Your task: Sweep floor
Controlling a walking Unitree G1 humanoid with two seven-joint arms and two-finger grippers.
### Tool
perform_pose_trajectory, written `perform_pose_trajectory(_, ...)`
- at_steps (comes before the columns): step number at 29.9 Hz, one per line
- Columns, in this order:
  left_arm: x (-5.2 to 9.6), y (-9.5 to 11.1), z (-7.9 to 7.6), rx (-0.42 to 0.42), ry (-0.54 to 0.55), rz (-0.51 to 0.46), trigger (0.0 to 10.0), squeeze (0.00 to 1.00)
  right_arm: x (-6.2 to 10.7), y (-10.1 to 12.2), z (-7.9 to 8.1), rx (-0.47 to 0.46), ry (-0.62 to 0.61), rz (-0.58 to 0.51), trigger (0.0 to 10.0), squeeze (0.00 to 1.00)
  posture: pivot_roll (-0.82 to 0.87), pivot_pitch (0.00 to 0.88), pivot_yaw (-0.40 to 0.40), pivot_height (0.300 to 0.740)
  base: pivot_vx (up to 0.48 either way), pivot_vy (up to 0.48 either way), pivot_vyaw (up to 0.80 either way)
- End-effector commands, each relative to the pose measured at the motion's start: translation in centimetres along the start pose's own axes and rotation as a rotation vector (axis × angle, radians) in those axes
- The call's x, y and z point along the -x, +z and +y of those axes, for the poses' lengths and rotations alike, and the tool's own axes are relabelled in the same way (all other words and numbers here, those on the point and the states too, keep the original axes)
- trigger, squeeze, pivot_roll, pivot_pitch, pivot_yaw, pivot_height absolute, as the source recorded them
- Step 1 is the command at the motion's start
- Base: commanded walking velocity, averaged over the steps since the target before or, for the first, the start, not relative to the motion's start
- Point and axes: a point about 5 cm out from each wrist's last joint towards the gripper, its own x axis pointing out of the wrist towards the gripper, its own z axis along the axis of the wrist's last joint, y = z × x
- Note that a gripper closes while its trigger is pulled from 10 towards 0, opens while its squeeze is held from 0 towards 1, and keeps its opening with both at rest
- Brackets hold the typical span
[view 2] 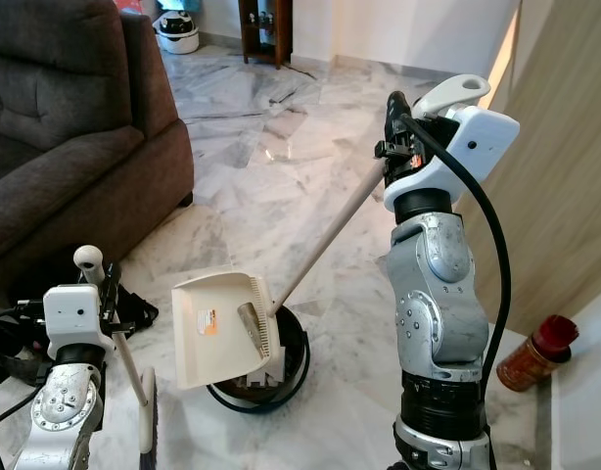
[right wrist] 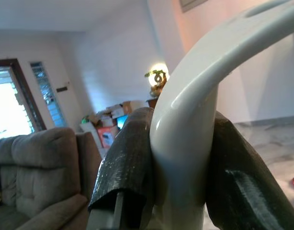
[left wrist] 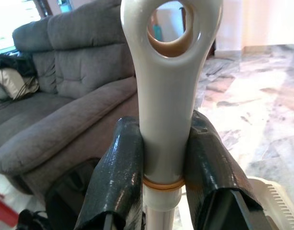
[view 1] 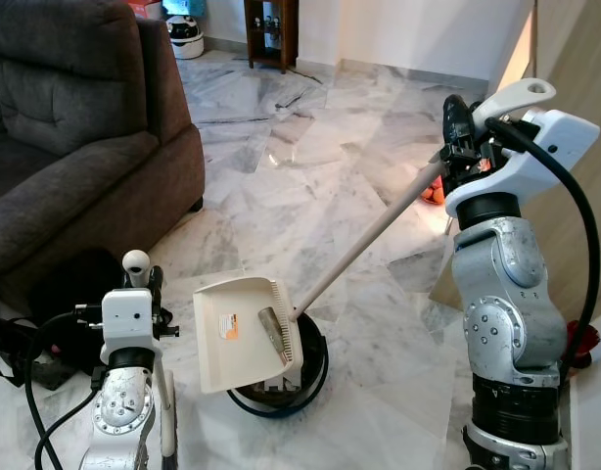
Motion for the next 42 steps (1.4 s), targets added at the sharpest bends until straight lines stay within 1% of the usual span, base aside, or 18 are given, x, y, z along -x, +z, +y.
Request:
perform_pose_trajectory(1, -0.2, 0.8, 0.1, -0.017, -0.003, -0.045, 10.0, 0.00, 0.0, 1.5, 0.7, -0.019, 0.031, -0.073, 10.0, 0.00, 0.13, 0.064, 0.013, 0.740, 0.296, 0.000, 0.00)
perform_pose_trajectory(11, -0.2, 0.9, 0.0, -0.011, -0.001, -0.050, 10.0, 0.00, -0.1, 1.5, 0.8, -0.017, 0.035, -0.071, 10.0, 0.00, 0.13, 0.068, 0.009, 0.740, 0.279, 0.000, 0.00)
perform_pose_trajectory(26, -0.3, 0.9, 0.1, -0.009, 0.004, -0.054, 10.0, 0.00, -0.2, 1.4, 0.9, -0.021, 0.041, -0.070, 10.0, 0.00, 0.14, 0.070, 0.006, 0.740, 0.000, 0.000, 0.00)
perform_pose_trajectory(28, -0.3, 1.0, 0.1, -0.009, 0.003, -0.056, 10.0, 0.00, -0.3, 1.3, 1.0, -0.020, 0.041, -0.067, 10.0, 0.00, 0.14, 0.083, 0.009, 0.740, 0.000, 0.000, 0.00)
perform_pose_trajectory(33, -0.2, 1.0, 0.1, -0.008, 0.001, -0.053, 10.0, 0.00, -0.2, 1.3, 1.4, -0.015, 0.053, -0.073, 10.0, 0.00, 0.14, 0.088, 0.010, 0.740, 0.000, 0.000, 0.00)
perform_pose_trajectory(36, -0.1, 0.9, 0.0, -0.006, -0.001, -0.050, 10.0, 0.00, 0.0, 1.4, 2.5, -0.022, 0.078, -0.103, 10.0, 0.00, 0.13, 0.093, 0.010, 0.740, 0.000, 0.000, 0.00)
perform_pose_trajectory(38, -0.1, 0.9, 0.0, -0.005, -0.002, -0.051, 10.0, 0.00, 0.0, 1.5, 2.7, -0.020, 0.082, -0.110, 10.0, 0.00, 0.13, 0.093, 0.010, 0.740, 0.000, 0.000, 0.00)
perform_pose_trajectory(42, -0.1, 1.0, -0.1, -0.004, -0.003, -0.052, 10.0, 0.00, 0.4, 1.5, 4.2, 0.020, 0.129, -0.140, 10.0, 0.00, 0.13, 0.096, 0.010, 0.740, 0.000, 0.000, 0.00)
